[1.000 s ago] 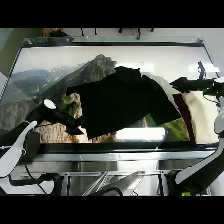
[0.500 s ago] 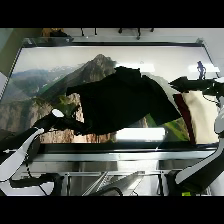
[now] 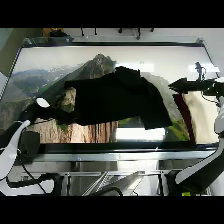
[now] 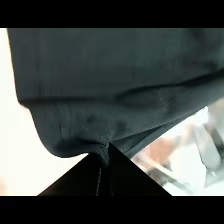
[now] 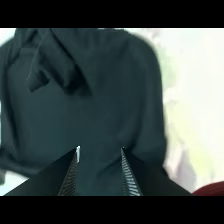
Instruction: Fold the shirts.
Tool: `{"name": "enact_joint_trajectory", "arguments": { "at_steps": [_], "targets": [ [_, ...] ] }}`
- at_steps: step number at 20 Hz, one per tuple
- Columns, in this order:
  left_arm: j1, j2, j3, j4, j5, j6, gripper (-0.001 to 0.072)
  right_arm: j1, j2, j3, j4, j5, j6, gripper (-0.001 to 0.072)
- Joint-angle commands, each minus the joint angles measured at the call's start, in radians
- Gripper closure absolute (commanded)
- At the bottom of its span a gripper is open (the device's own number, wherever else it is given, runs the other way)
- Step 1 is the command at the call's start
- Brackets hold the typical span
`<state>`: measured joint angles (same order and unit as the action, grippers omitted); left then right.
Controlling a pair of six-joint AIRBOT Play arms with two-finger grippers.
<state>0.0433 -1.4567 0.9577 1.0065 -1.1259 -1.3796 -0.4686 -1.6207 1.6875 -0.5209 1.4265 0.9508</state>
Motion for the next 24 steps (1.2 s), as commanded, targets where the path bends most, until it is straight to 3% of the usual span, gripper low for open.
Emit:
{"name": "enact_joint_trajectory", "arguments": {
  "at_steps": [1,9,15,18,21,24],
  "targets": [
    [0.178,0.006,0.102,0.092,-0.082,-0.022,0.0692,0.013,0.002,-0.026,-0.037,0.07,0.027,0.0387],
    [0.25,0.006,0.132,0.093,-0.061,0.018,0.0692,0.156,0.005,-0.318,-0.108,0.035,-0.008,0.0384],
    [0.244,0.006,0.132,0.092,-0.061,0.018,0.0692,0.248,0.004,-0.351,-0.114,-0.109,-0.031,0.0384],
    [0.244,0.006,0.132,0.093,-0.069,0.018,0.0692,0.282,0.005,-0.351,-0.093,-0.099,-0.04,0.0388],
    [0.244,0.013,0.132,0.068,-0.086,0.029,0.0693,0.291,0.048,-0.35,0.036,-0.023,-0.093,0.0658],
    [0.249,0.112,0.136,-0.145,-0.09,0.135,0.0693,0.287,0.218,-0.332,0.136,0.006,-0.114,0.0684]
  ]
}}
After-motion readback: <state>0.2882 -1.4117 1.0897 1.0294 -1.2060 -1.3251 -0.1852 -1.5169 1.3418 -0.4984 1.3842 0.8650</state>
